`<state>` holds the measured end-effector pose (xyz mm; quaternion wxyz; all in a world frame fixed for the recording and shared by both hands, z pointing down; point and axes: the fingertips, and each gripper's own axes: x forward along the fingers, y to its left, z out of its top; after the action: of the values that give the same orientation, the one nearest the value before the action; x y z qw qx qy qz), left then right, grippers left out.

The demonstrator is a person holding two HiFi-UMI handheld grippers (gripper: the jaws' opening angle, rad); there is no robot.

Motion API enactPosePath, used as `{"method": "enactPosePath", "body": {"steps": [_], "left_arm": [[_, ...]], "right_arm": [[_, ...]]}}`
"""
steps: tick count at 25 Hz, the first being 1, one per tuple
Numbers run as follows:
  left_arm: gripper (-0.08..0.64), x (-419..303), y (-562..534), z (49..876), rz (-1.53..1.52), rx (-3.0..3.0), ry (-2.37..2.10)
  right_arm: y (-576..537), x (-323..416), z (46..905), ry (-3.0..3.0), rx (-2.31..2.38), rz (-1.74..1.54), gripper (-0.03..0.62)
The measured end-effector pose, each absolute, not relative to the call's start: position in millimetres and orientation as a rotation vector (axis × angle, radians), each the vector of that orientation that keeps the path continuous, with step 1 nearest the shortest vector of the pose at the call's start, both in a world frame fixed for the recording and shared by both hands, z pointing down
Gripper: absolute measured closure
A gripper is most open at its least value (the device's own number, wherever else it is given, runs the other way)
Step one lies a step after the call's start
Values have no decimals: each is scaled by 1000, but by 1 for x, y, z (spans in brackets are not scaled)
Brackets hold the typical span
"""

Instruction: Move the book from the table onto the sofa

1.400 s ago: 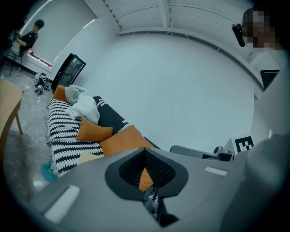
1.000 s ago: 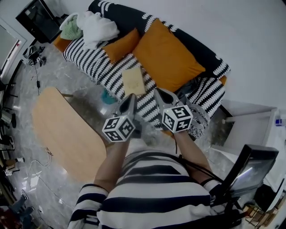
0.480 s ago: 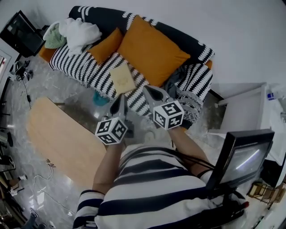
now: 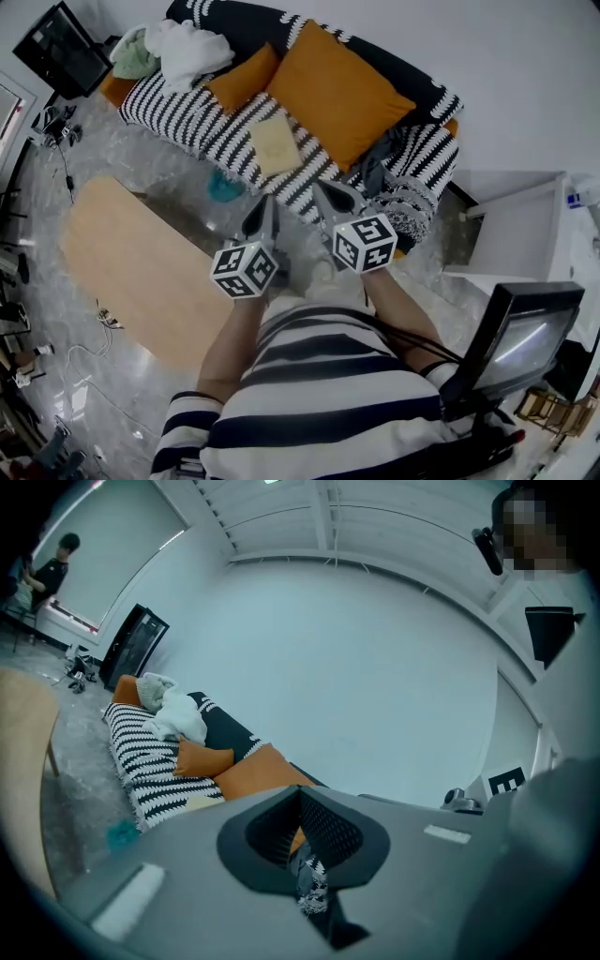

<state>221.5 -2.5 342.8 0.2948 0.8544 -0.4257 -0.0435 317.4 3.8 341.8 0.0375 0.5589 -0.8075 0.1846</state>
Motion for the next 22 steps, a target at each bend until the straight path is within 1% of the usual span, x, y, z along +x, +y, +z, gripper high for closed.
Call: {"method": "enactPosePath", "body": {"steps": [11,22], "left_arm": [[560,197,41,345,-104,2280,-1133],[560,176,61,346,-86,2288,-1155]], "right_arm": [[52,293,342,-2471,1727,547,596],[74,269,339,-2492,1700,511,597]]}}
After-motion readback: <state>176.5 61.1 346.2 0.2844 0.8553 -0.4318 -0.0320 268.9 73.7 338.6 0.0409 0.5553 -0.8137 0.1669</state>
